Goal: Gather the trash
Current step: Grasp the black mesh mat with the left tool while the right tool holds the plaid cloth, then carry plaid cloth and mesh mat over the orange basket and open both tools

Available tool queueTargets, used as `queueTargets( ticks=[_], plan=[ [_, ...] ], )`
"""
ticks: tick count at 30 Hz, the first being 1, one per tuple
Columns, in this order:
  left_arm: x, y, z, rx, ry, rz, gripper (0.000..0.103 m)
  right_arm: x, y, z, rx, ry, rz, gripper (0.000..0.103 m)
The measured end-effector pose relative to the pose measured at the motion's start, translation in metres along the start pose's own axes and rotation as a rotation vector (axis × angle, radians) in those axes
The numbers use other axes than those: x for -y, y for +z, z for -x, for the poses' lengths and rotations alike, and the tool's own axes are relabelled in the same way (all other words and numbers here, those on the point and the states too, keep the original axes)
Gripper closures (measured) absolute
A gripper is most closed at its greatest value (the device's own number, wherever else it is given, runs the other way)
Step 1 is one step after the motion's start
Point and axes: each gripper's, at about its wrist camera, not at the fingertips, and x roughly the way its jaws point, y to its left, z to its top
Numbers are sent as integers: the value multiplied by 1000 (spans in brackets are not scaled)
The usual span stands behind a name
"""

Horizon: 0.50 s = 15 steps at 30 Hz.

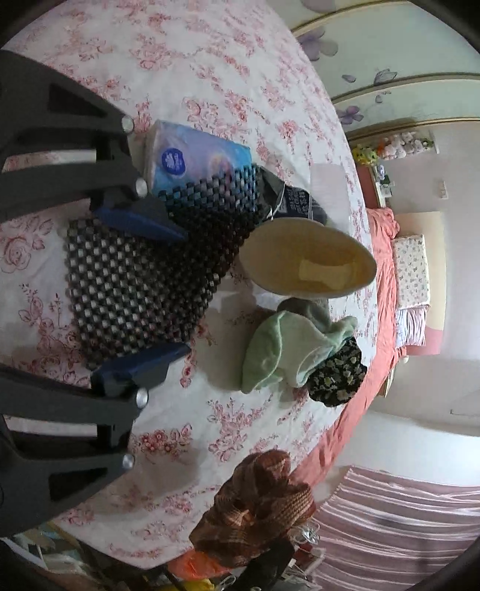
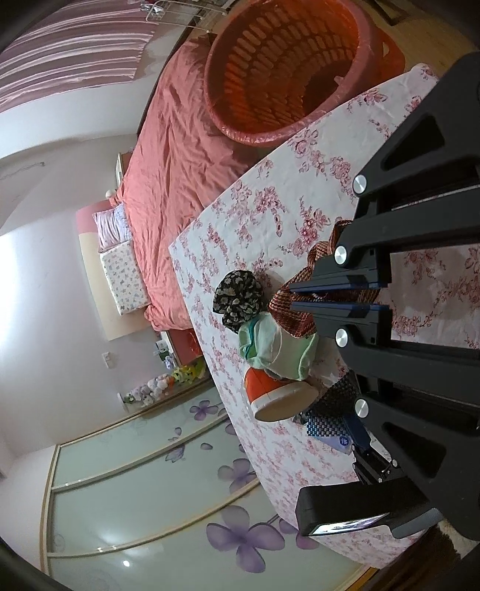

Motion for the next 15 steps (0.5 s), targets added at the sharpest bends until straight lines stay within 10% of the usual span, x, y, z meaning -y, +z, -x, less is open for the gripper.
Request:
queueTargets(
  ticks=[6,15],
  plan=[
    [-6,4,3,7,4,-5,91,12,-5,1,-9,3,-27,98],
    [-7,13,37,75,-58,14,94,21,-1,15,24,0,-47,98]
  ],
)
